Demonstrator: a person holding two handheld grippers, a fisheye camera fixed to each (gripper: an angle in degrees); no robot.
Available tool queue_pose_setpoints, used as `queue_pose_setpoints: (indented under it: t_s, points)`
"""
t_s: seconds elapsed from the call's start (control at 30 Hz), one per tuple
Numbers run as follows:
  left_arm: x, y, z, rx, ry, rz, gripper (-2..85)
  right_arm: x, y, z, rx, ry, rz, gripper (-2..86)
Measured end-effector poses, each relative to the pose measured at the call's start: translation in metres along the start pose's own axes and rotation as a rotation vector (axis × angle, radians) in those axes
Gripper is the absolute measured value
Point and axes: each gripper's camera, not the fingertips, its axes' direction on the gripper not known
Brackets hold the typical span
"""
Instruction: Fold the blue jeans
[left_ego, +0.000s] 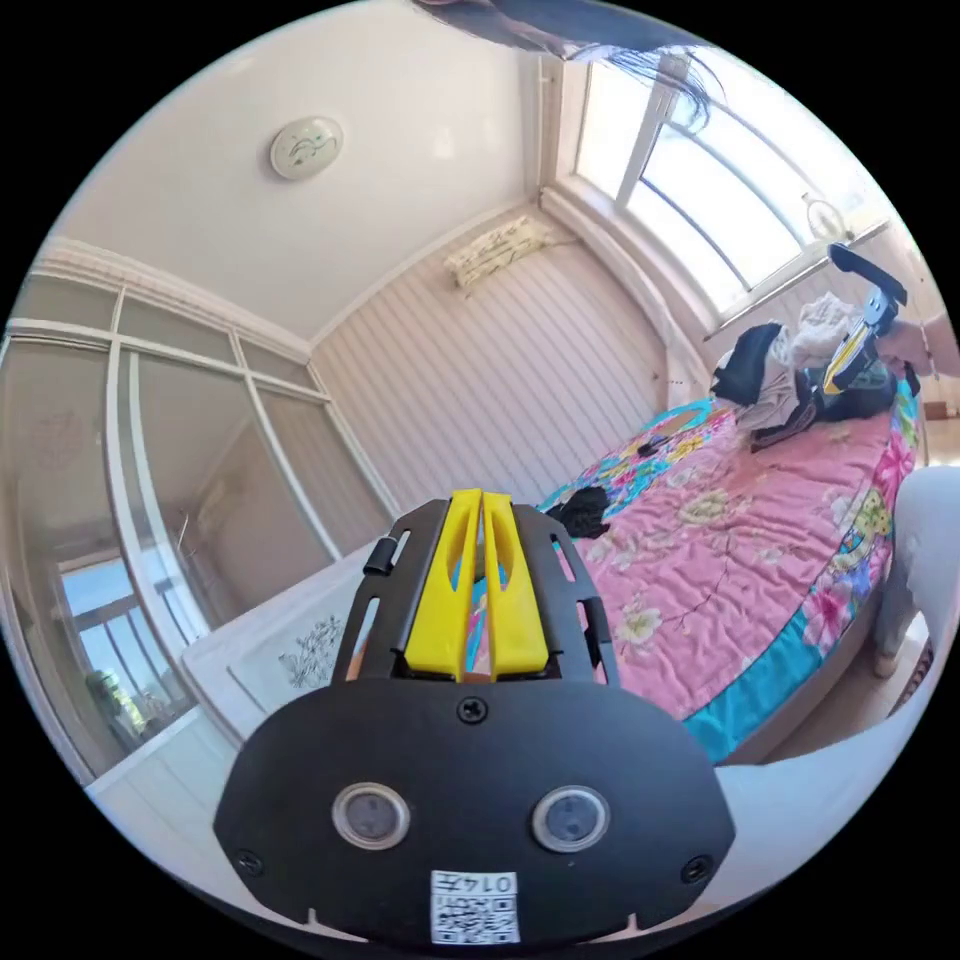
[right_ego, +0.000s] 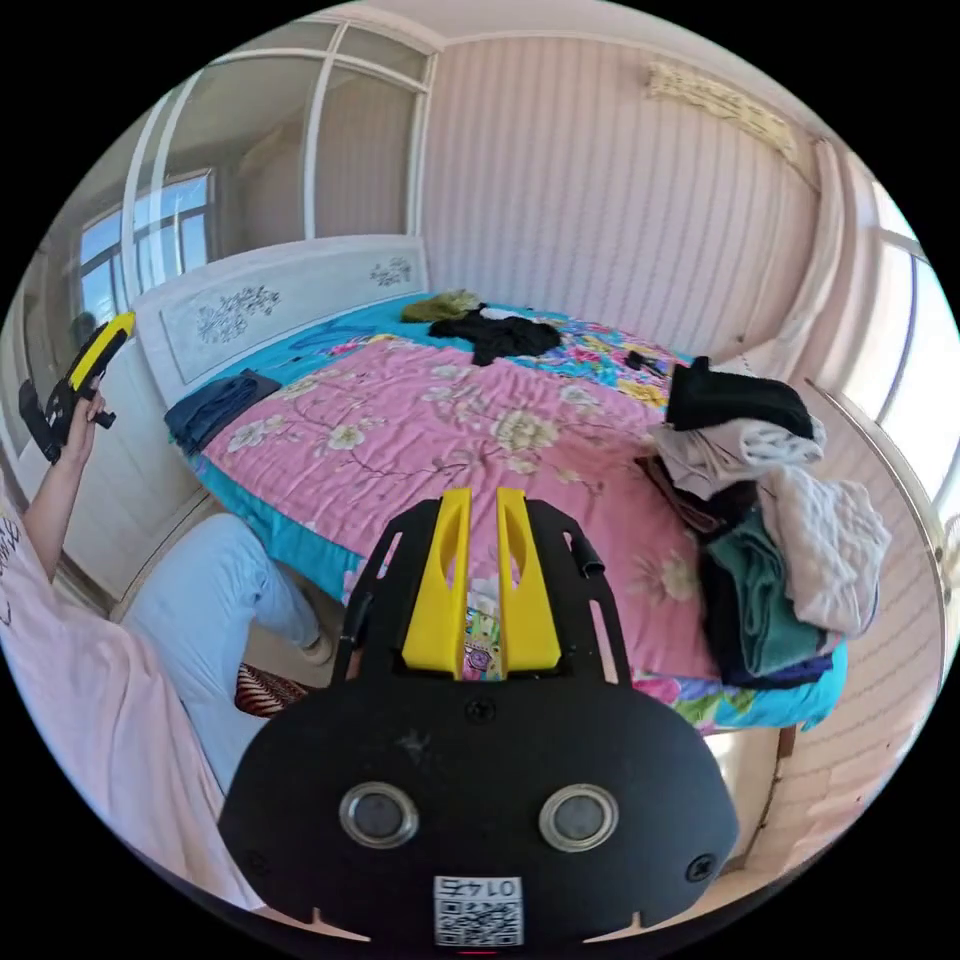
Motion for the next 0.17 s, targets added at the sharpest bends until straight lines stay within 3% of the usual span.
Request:
queue_pose_setpoints:
  t_s: [0.17]
  points:
    - [0.098, -0.097, 0.001, 0.246, 0.265, -0.024, 3.5, 0.082, 0.110, -0.084, 0.099, 0.173, 0.226, 6.7]
